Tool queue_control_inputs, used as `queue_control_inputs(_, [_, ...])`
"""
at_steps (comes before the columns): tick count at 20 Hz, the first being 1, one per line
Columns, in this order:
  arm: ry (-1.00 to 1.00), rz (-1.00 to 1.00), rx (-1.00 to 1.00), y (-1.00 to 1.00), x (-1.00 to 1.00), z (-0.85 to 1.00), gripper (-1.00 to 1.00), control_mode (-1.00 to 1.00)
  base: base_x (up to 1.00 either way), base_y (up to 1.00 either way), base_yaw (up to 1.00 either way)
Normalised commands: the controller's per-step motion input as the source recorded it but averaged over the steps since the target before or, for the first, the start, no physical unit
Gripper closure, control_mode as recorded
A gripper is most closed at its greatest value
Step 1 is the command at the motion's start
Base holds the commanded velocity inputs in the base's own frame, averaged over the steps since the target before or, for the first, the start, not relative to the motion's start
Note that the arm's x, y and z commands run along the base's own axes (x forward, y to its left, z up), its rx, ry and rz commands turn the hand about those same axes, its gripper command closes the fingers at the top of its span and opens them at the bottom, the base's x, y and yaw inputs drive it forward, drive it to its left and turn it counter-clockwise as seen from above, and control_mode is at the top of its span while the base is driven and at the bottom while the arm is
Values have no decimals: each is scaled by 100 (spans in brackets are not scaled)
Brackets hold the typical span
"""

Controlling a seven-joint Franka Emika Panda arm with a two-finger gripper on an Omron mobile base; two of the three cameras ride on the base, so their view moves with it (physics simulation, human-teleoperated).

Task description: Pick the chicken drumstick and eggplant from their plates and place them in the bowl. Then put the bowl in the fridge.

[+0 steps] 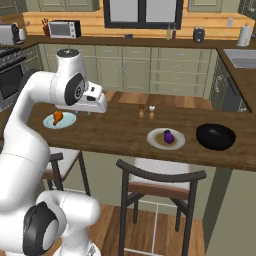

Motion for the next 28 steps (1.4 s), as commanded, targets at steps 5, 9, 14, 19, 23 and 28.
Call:
queue_control_inputs(5, [0,0,0,0,0,0,-100,100,0,0,0])
queue_control_inputs(9, [0,0,0,0,0,0,-100,100,41,-10,0])
queue_control_inputs(14, [0,0,0,0,0,0,-100,100,81,-28,0])
queue_control_inputs(19, [0,0,0,0,0,0,-100,100,53,-35,0])
queue_control_inputs(23, [1,0,0,-81,7,-37,-100,-100,0,0,0])
queue_control_inputs(28, [15,0,0,-100,-13,-68,-100,-100,0,0,0])
